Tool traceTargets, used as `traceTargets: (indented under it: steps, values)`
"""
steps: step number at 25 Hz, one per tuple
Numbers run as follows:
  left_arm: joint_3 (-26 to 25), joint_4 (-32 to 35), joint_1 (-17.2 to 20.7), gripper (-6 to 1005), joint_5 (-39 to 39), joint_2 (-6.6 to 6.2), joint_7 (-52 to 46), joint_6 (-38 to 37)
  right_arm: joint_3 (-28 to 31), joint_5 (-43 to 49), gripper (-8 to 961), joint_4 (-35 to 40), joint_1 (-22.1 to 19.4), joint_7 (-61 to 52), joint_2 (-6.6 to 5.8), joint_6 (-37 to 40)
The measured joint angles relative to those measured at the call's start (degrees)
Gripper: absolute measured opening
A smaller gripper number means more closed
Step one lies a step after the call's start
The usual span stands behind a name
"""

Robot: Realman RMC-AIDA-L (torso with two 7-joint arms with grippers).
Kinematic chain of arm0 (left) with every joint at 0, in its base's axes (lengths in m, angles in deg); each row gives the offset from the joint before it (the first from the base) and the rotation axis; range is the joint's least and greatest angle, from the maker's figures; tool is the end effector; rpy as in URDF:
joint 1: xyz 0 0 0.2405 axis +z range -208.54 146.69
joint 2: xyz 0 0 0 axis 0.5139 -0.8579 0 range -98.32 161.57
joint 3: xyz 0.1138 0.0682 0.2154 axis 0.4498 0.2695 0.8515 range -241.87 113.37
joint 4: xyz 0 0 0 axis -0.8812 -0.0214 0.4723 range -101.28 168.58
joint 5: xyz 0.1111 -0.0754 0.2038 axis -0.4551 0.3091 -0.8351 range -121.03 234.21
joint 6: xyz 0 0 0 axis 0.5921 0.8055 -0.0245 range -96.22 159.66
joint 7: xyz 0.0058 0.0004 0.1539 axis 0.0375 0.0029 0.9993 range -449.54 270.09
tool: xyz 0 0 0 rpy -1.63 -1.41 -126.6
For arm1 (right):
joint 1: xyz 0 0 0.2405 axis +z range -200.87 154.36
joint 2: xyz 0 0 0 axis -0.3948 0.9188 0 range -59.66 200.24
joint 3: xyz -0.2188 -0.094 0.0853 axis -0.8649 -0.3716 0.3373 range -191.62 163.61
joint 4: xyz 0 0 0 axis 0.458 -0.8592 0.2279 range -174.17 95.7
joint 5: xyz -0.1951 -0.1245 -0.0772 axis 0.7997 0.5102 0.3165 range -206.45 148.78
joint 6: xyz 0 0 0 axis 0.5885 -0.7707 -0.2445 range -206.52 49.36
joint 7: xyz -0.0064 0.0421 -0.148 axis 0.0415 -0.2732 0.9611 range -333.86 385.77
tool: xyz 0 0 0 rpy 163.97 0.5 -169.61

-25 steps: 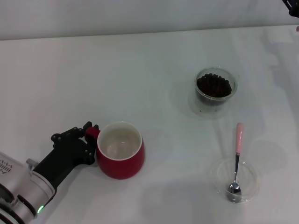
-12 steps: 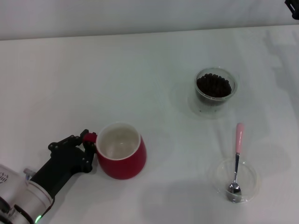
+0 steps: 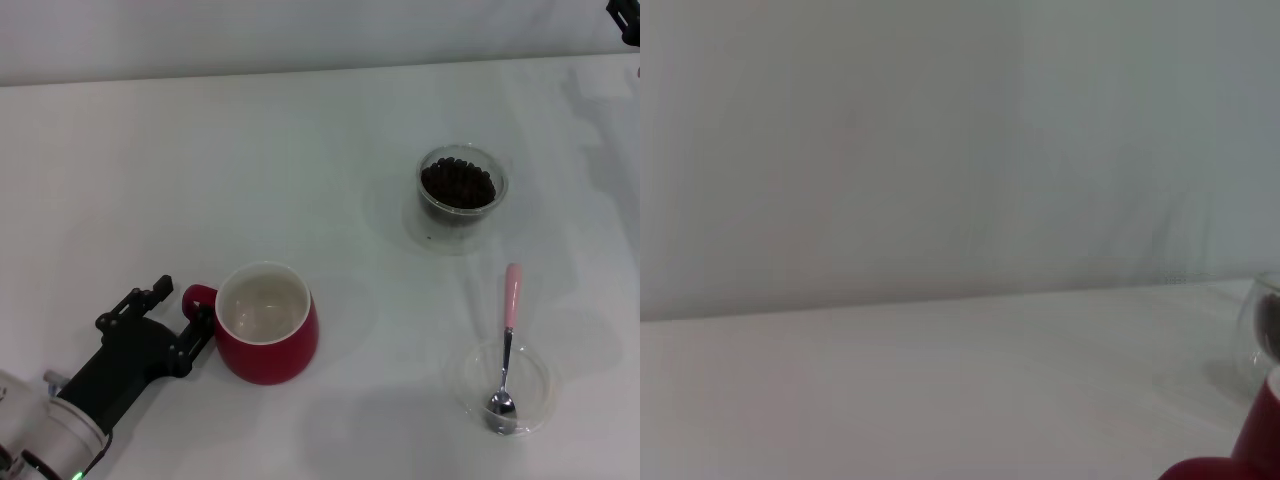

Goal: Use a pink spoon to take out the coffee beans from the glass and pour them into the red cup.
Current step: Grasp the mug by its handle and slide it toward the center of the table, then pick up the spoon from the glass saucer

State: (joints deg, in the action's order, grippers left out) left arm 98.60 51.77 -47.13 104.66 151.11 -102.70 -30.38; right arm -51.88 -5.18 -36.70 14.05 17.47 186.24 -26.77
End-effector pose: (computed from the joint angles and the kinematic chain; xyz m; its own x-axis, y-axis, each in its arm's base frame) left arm -0.3274 0.2527 -0.1457 0.7090 0.2386 0.6636 0.6620 -0.5495 -0.5097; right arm 0.3739 0.4302 0.0461 0.7081 -0.0208 -0.7058 -0.6944 0.1609 -0.7014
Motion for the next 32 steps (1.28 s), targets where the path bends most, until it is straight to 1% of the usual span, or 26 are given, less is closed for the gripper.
traceTargets:
  steps: [4,9,15,18,23,26,29,30,31,32]
  values:
    - [0.0,0.0,1.4,504,0.0,-0.05,0.3,-2.1,0.0,0.0,871,-0.1,0.1,-0.6,0.06,0.5]
    - [0.0,-0.4,3.7,739,0.0,-0.04,0.3,-3.2,-1.3,0.1,871,-0.2,0.1,-1.5,0.06,1.3]
    - [0.0,-0.5,7.1,775,0.1,-0.12,0.4,-5.7,-1.7,0.0,871,-0.2,0.0,-2.4,0.07,2.3]
    - [-0.4,-0.8,10.1,772,0.4,-0.13,0.4,-10.8,-1.6,-0.2,871,-0.1,-0.4,-4.3,0.04,3.2]
    - [-0.6,-2.3,13.2,766,3.6,-0.08,0.4,-19.1,-2.4,0.1,872,1.1,-1.1,-11.9,-0.67,3.1]
    - [-0.6,-3.2,14.1,761,7.6,-0.06,0.3,-22.6,-4.8,0.1,869,3.2,-2.3,-17.8,-0.98,2.8]
    - [-0.6,-3.7,14.3,761,13.0,-0.05,0.1,-24.9,-9.7,0.2,868,7.5,-5.6,-27.0,-1.47,2.7]
    - [-0.6,-3.9,13.9,761,16.2,-0.04,0.0,-25.7,-12.2,0.2,868,9.0,-7.4,-32.9,-2.33,2.8]
    - [-0.6,-3.9,13.9,761,16.2,-0.04,0.0,-25.7,-12.2,0.2,868,9.0,-7.4,-32.9,-2.33,2.8]
    - [-0.6,-4.0,13.5,761,17.9,-0.05,0.0,-26.1,-13.4,0.2,868,9.3,-8.1,-35.9,-3.02,2.9]
